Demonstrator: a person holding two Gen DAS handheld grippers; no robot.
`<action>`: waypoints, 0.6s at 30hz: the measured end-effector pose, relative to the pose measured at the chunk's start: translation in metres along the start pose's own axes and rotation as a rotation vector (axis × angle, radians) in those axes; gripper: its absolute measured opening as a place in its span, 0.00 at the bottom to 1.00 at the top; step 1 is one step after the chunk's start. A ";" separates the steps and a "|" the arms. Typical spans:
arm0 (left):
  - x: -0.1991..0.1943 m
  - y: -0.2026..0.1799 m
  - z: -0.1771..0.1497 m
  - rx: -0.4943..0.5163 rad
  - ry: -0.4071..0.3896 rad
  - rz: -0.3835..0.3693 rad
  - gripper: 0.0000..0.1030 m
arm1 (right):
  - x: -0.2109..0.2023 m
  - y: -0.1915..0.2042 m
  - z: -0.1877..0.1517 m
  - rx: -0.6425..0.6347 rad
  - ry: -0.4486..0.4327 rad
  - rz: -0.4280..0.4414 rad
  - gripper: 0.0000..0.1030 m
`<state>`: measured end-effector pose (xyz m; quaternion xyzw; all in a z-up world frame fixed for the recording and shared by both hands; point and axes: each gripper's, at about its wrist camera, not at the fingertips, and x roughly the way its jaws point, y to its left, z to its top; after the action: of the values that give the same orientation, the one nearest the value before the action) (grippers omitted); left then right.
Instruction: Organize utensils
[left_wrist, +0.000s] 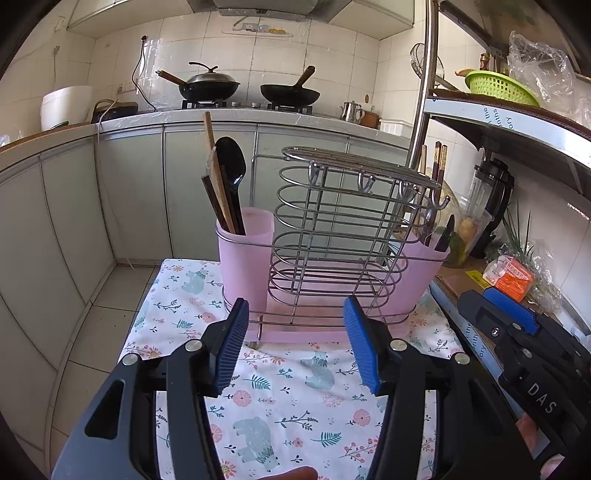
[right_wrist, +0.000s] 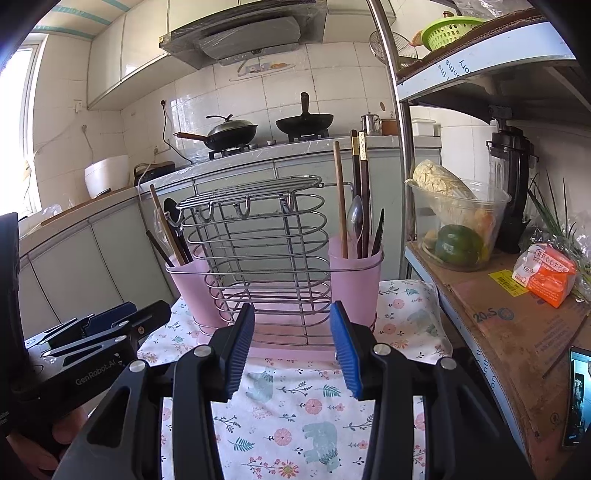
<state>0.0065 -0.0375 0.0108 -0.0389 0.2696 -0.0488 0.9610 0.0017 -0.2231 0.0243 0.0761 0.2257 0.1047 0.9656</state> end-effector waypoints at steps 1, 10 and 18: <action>0.000 0.000 0.000 0.000 0.000 -0.001 0.52 | 0.000 0.000 0.000 0.000 0.000 0.000 0.41; 0.000 0.000 -0.001 0.001 0.001 -0.004 0.52 | 0.000 0.000 0.000 0.000 -0.003 -0.003 0.41; 0.001 -0.001 -0.001 -0.002 0.007 -0.004 0.52 | 0.000 0.000 0.001 0.000 -0.006 -0.004 0.41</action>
<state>0.0068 -0.0388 0.0096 -0.0402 0.2729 -0.0507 0.9599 0.0024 -0.2235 0.0248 0.0757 0.2231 0.1027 0.9664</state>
